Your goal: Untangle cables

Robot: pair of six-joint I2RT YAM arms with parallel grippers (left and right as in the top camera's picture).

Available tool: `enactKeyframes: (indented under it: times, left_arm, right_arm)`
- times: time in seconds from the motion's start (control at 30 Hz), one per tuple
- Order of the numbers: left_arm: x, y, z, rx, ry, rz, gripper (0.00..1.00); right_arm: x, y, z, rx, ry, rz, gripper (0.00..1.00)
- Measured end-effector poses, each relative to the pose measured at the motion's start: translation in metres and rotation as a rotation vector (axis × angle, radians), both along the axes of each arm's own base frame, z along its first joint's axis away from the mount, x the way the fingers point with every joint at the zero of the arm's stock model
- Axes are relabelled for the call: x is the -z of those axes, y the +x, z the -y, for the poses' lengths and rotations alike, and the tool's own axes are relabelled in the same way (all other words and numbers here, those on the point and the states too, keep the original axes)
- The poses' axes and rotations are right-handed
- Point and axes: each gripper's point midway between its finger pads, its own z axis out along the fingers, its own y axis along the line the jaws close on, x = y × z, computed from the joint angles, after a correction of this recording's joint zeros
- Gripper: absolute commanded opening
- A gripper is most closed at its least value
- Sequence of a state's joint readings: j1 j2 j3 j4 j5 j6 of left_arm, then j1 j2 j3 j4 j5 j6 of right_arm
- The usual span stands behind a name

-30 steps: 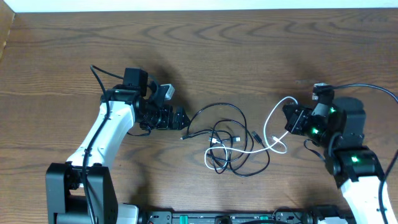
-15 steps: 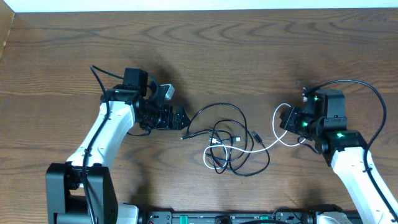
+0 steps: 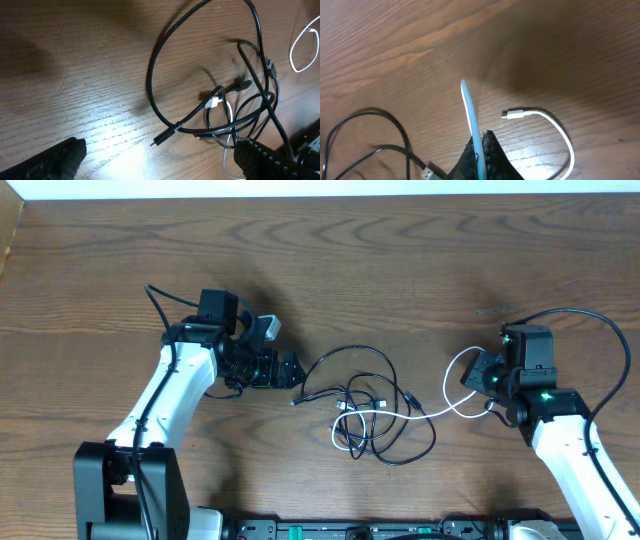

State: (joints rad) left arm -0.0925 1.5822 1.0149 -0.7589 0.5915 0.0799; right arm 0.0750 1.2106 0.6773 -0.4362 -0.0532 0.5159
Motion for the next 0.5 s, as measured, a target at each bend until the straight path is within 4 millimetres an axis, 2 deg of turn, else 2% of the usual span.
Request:
enactKeyframes:
  times: [0.5]
  left_arm:
    - [0.0,0.0,0.0,0.0,0.0,0.0,1.0]
  right_arm:
    - [-0.0008,0.0015,0.0015,0.005,-0.007,0.007,0.01]
